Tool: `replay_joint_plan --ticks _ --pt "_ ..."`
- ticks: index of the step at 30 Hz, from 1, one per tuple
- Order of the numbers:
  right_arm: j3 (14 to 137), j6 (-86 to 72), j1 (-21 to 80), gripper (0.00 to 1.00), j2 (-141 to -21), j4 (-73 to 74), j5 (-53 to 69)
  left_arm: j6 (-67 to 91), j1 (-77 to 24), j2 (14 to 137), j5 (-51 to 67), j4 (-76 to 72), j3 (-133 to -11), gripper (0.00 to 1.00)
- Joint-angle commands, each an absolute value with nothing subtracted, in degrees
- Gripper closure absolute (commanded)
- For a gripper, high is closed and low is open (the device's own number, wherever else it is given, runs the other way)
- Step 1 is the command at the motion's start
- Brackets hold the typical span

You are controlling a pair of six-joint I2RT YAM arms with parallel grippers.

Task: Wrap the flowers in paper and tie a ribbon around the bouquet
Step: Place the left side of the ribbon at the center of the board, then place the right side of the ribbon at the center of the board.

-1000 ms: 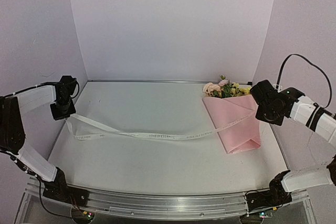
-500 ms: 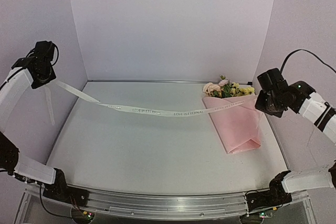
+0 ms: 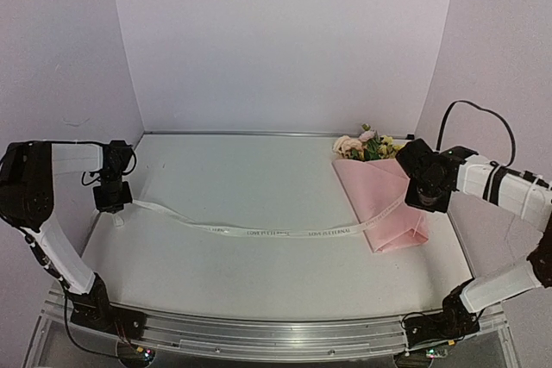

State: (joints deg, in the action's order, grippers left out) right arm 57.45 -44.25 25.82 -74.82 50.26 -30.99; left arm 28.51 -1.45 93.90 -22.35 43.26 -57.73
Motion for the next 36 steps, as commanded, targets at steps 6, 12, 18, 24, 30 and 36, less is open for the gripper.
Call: replay_joint_plan --ticks 6,12,18,24,30,36 --pt "55.47 -46.77 23.26 1.0 -74.27 49.95 -33.93 33.2 -1.32 93.6 -23.87 39.97 -59.92 0.79" --pt "50.56 -50.98 23.15 0.98 -72.36 49.89 -31.66 38.14 -1.14 88.25 -23.78 36.83 -57.72 0.5" --pt "46.4 -54.58 23.21 0.78 -68.94 49.58 -28.91 38.71 -1.23 84.26 -17.0 32.95 -58.11 0.22" --pt "44.43 -53.57 23.16 0.18 -59.43 49.54 -27.02 36.95 -4.06 83.75 -6.44 29.83 -59.45 0.12" --pt "51.67 -42.73 19.88 0.02 -61.29 45.63 -25.34 35.95 -11.43 84.95 -0.76 27.56 -60.37 0.11" --pt "53.79 -43.13 16.16 0.05 -62.53 45.08 -23.86 36.88 -16.83 88.35 5.88 24.77 -61.39 0.12"
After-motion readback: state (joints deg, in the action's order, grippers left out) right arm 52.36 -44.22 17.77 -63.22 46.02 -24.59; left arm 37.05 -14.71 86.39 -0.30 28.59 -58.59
